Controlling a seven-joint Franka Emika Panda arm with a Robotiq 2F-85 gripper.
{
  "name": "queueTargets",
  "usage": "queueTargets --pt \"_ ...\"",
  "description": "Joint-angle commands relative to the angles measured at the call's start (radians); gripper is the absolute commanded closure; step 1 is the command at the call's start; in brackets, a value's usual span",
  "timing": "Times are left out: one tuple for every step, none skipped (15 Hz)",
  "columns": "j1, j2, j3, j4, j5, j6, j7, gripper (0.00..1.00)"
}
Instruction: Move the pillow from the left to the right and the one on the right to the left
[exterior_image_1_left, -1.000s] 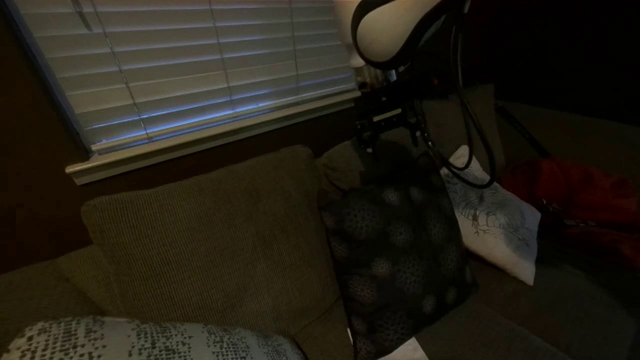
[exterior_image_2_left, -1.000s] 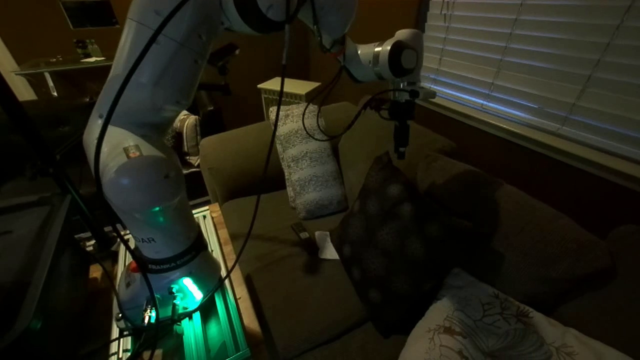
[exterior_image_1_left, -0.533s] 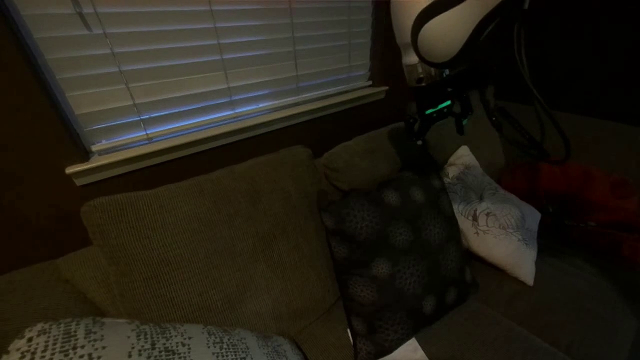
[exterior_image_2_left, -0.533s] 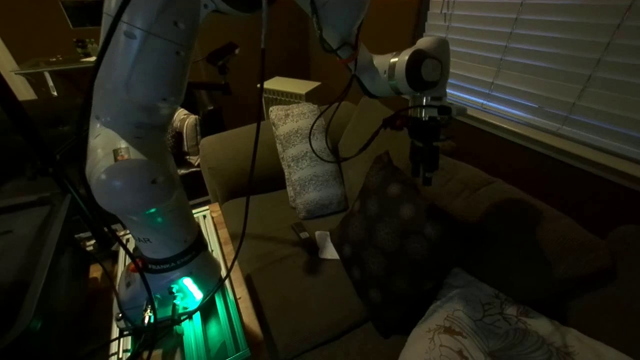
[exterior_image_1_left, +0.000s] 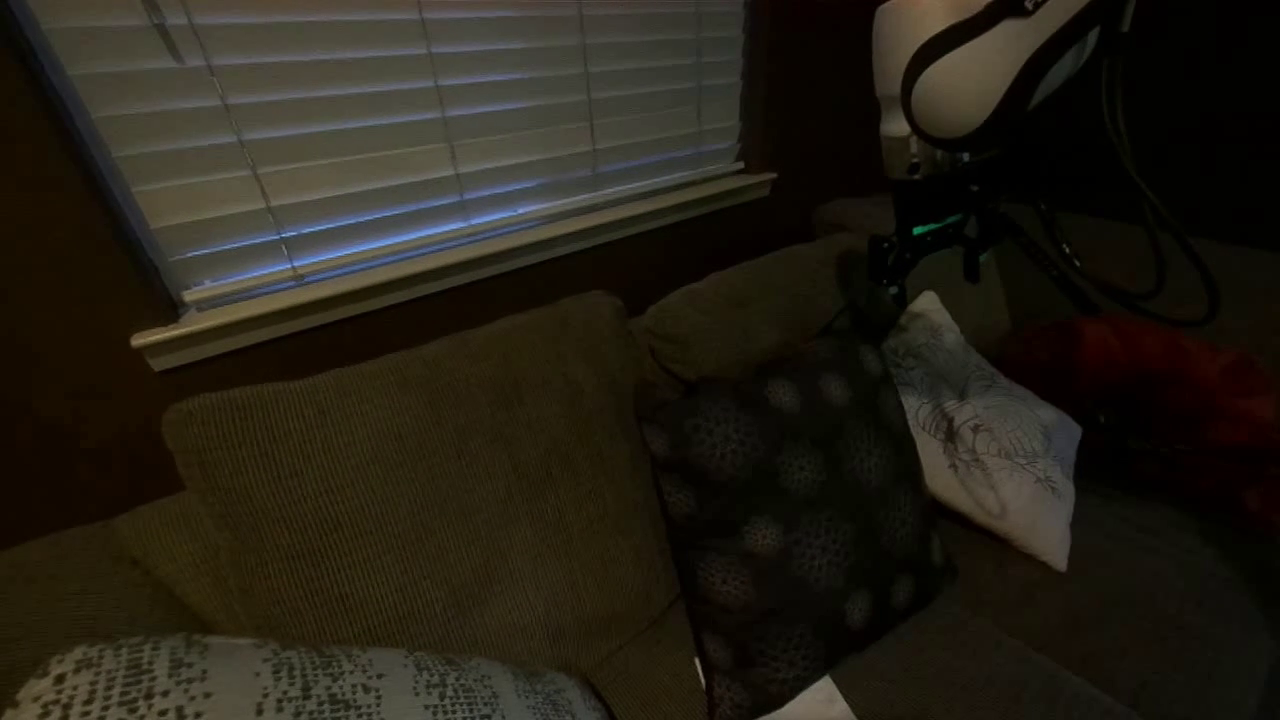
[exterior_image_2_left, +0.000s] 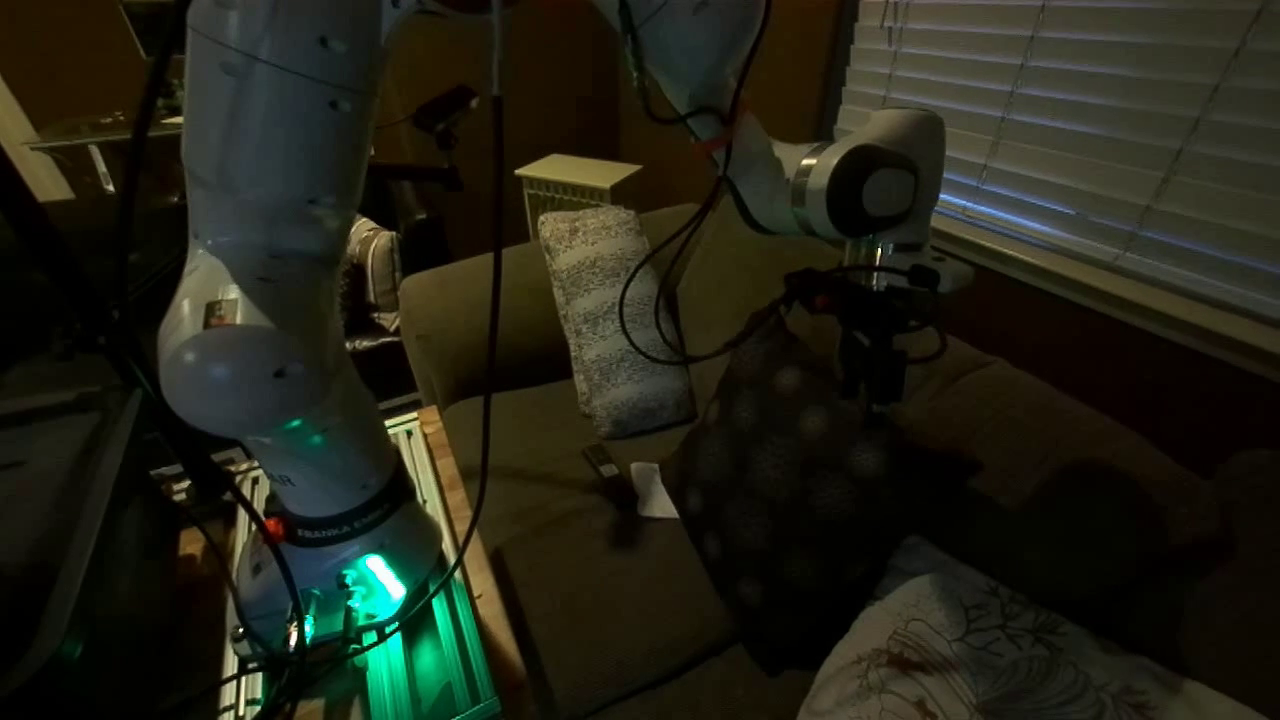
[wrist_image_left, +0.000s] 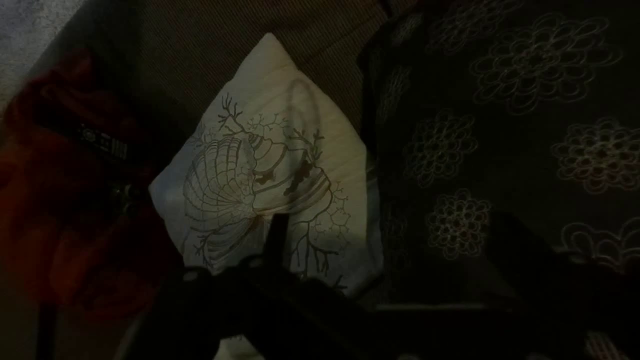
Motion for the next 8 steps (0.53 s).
queueTargets --pt "0.015 0.000 -0.013 0.000 0.009 -0.001 -0.006 0.00" --pt "0.016 -0.002 -0.012 0.000 0.009 -0.001 -0.006 0.00" --pt "0.016 -0.002 -0.012 -0.001 0.009 -0.001 -0.006 0.00" --pt "0.016 -0.003 -0.012 -0.001 0.009 -0.001 -0.006 0.00" --pt "0.028 0.009 -0.035 0.005 -0.013 0.036 0.072 0.00" --pt "0.019 0.022 -0.040 0.020 -0.009 0.028 0.071 0.00" --pt "0.006 0.031 -0.045 0.031 0.007 0.024 0.069 0.00" --pt "-0.002 0.037 -0.057 0.036 0.010 0.030 0.083 0.00"
